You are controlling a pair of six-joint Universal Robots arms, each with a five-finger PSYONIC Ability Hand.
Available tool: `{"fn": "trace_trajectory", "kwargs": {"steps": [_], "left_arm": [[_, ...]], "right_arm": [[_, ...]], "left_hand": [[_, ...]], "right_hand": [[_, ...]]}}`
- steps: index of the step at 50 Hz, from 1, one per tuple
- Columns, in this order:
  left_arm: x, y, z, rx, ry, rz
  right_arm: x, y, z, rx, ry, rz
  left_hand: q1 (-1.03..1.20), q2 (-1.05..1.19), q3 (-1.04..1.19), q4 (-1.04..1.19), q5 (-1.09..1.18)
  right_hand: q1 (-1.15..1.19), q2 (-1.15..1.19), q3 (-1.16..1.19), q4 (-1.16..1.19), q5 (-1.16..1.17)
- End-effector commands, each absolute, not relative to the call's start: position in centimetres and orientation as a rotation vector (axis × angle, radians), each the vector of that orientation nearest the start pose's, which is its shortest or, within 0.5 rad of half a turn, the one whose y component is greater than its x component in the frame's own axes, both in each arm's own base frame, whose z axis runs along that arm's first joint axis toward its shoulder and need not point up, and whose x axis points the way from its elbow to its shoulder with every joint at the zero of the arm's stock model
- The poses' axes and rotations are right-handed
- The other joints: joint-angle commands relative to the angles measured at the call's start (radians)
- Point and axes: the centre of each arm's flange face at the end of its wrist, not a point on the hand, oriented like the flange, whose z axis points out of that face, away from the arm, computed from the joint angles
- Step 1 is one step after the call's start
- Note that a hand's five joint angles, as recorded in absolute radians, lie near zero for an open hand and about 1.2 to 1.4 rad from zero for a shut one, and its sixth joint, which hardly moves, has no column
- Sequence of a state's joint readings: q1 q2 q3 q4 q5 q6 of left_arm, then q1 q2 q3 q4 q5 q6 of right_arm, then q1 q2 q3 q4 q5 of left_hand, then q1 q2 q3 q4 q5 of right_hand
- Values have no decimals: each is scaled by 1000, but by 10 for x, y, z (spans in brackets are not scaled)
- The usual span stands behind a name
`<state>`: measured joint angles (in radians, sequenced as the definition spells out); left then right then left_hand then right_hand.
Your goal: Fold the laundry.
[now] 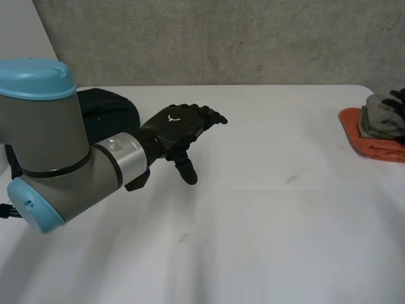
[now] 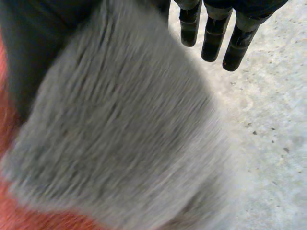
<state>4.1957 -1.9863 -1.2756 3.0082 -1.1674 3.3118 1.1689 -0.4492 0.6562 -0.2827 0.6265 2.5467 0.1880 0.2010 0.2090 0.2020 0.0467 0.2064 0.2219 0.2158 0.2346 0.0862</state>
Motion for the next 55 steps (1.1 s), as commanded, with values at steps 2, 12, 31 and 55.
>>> {"fn": "trace_trajectory", "kwargs": {"steps": [2,12,31,55], "left_arm": [[-328,-238,248,-1021,-1858,1532],[-326,-235,263,-1014,-1827,1575],[-250,-308,302,-643,-1969,2103],[-138,-457,152,-1042,-2303,2050]], "right_arm": [[7,-508,219,-1166,1932,-2373],[131,-451,284,-1062,1863,-2206],[292,-306,284,-708,1969,-2133],[296,-224,191,-1020,2075,-1983]], "left_hand": [[20,7,-1,6,-14],[17,4,-4,3,-16],[-13,-26,-34,-27,-47],[-13,-26,-34,-27,-47]], "right_hand": [[-32,-47,-41,-60,-86],[-32,-47,-41,-60,-86],[-32,-47,-41,-60,-86],[-32,-47,-41,-60,-86]]}}
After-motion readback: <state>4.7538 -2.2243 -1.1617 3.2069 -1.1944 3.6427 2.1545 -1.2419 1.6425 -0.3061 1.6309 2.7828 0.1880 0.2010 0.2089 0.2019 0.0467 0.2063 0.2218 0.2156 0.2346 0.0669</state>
